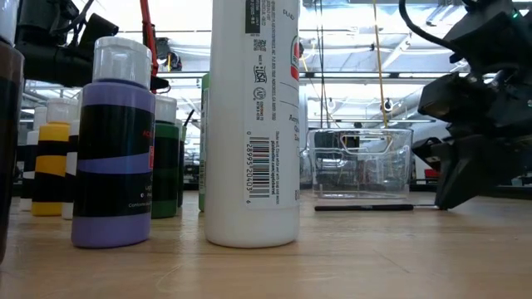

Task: Pick & Place Paint Supplies
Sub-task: Put the silver paint brush into the green cup

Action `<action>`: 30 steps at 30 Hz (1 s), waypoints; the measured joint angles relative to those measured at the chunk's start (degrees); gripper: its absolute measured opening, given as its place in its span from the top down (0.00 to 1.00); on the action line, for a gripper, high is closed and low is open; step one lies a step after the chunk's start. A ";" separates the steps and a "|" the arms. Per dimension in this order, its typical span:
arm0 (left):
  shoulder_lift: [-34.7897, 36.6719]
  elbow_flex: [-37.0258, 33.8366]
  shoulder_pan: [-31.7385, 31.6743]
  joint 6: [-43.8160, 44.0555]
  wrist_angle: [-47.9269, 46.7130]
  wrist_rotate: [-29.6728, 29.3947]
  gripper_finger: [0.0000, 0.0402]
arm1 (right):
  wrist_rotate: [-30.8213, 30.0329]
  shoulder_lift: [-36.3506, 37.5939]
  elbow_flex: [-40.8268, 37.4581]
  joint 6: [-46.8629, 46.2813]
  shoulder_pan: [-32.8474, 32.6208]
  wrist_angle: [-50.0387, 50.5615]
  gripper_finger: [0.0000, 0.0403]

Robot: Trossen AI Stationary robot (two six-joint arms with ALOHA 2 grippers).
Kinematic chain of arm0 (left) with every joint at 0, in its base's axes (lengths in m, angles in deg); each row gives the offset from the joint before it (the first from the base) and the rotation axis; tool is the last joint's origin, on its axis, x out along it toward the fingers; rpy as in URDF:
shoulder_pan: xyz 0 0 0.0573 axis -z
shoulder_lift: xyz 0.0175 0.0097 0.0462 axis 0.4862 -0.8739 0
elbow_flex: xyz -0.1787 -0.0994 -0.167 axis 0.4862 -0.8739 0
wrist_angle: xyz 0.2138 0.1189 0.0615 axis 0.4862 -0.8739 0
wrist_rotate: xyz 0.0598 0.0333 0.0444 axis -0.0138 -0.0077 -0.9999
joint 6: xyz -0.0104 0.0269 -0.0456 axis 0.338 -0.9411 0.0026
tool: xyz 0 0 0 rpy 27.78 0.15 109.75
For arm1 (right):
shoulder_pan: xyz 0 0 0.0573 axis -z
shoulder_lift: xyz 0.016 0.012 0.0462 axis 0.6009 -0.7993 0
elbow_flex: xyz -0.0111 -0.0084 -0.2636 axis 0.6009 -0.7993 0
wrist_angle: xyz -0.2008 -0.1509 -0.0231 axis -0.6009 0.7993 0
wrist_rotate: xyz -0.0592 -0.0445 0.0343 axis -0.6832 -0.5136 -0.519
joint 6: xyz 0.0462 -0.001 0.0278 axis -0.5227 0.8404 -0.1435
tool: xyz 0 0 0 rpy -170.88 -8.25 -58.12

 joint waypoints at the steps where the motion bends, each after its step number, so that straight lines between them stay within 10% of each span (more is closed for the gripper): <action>1: 0.00 0.00 0.00 -0.05 0.00 0.00 0.94 | 0.36 0.19 0.00 0.87 -0.14 0.07 0.99; 20: -0.02 0.02 0.37 1.49 0.45 5.46 0.94 | -7.14 16.41 4.02 18.40 -8.49 -0.03 1.00; 30: -0.01 0.02 0.37 2.73 1.65 7.73 0.94 | -14.01 18.43 4.06 27.29 -9.77 -15.78 1.00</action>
